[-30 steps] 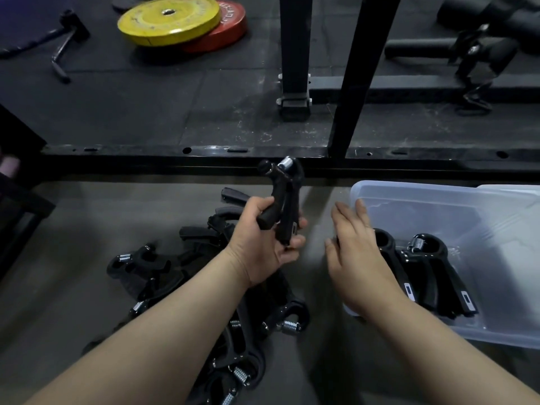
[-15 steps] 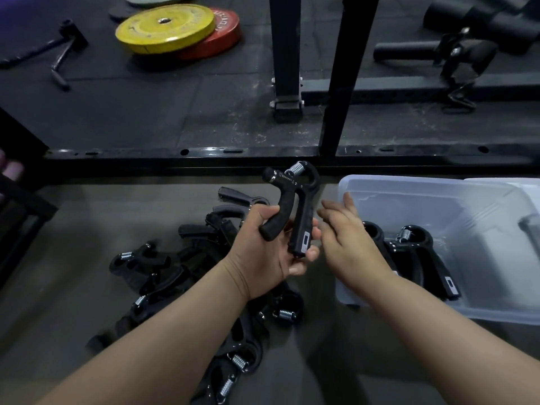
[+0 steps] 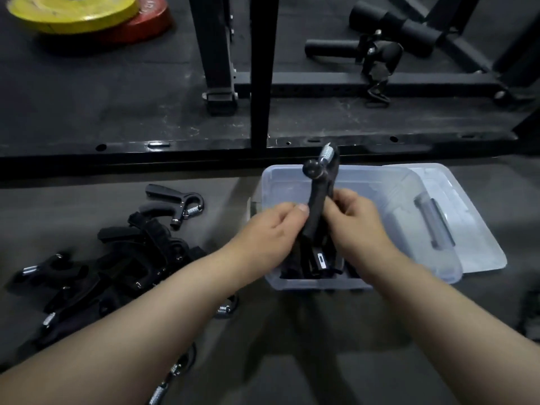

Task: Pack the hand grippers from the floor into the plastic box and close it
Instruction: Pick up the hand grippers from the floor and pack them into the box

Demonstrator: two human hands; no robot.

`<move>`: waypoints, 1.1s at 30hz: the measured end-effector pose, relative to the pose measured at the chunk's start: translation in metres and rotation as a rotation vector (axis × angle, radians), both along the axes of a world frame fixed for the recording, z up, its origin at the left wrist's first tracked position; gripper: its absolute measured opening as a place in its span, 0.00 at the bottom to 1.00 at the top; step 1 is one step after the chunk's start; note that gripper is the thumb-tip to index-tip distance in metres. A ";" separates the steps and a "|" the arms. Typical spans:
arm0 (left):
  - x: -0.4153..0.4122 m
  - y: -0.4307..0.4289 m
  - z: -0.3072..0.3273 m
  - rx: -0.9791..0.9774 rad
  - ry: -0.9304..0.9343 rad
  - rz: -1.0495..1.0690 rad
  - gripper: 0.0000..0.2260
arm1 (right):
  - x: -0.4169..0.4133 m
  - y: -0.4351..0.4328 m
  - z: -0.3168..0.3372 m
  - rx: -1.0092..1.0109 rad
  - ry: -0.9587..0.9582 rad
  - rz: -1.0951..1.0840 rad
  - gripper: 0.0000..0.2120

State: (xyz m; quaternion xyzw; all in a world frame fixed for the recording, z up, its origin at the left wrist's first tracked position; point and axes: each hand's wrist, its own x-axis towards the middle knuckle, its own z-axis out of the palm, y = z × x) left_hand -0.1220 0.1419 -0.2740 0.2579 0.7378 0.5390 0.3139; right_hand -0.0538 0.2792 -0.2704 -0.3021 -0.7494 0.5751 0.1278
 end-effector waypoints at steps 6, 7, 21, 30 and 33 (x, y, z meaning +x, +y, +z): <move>-0.007 0.007 -0.038 -0.296 0.553 0.074 0.22 | 0.024 0.076 -0.019 0.254 -0.222 -0.112 0.13; -0.006 0.007 -0.043 -0.318 0.562 0.061 0.24 | 0.027 0.083 -0.025 0.258 -0.291 -0.103 0.14; -0.008 0.005 -0.056 -0.150 0.519 0.234 0.25 | -0.019 0.039 -0.060 0.539 -0.726 0.353 0.13; -0.007 0.005 -0.057 -0.160 0.540 0.233 0.26 | -0.019 0.025 -0.062 0.651 -0.783 0.361 0.09; -0.007 0.005 -0.058 -0.156 0.539 0.234 0.26 | -0.017 0.025 -0.066 0.646 -0.757 0.331 0.11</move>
